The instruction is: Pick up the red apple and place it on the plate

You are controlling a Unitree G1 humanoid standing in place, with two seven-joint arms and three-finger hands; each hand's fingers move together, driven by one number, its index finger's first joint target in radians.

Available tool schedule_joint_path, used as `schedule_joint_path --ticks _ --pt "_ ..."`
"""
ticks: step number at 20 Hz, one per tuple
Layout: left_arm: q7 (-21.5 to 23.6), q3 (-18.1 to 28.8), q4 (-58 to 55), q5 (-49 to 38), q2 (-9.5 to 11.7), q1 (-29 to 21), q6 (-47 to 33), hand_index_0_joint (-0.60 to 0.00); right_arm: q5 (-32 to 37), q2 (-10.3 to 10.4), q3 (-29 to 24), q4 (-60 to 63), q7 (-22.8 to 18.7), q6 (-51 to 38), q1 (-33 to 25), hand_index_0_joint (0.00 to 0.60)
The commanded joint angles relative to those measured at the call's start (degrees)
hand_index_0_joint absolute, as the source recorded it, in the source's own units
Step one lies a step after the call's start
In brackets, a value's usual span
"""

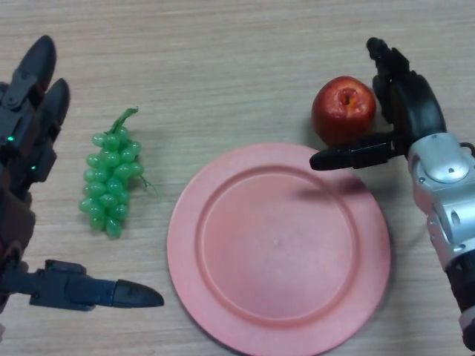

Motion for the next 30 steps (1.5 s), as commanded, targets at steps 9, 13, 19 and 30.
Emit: schedule_joint_path --ticks 9,13,19,30 --pt "2.0 4.8 0.9 0.7 0.8 0.6 -13.1 0.0 13.4 0.9 -0.8 -13.1 -6.3 0.8 -3.4 0.6" --pt "2.2 3.7 1.4 1.7 0.8 -0.5 -12.3 0.0 14.9 0.5 -1.1 -29.5 -5.6 8.5 1.5 0.6" --pt "2.1 3.3 3.5 4.2 1.0 -3.5 -11.6 0.0 13.6 0.9 5.3 -48.6 -4.7 14.0 17.0 0.6" --pt "6.6 2.0 4.9 1.3 2.3 -6.6 -6.5 0.0 4.2 0.9 15.8 -45.2 -9.1 9.8 27.5 0.6"
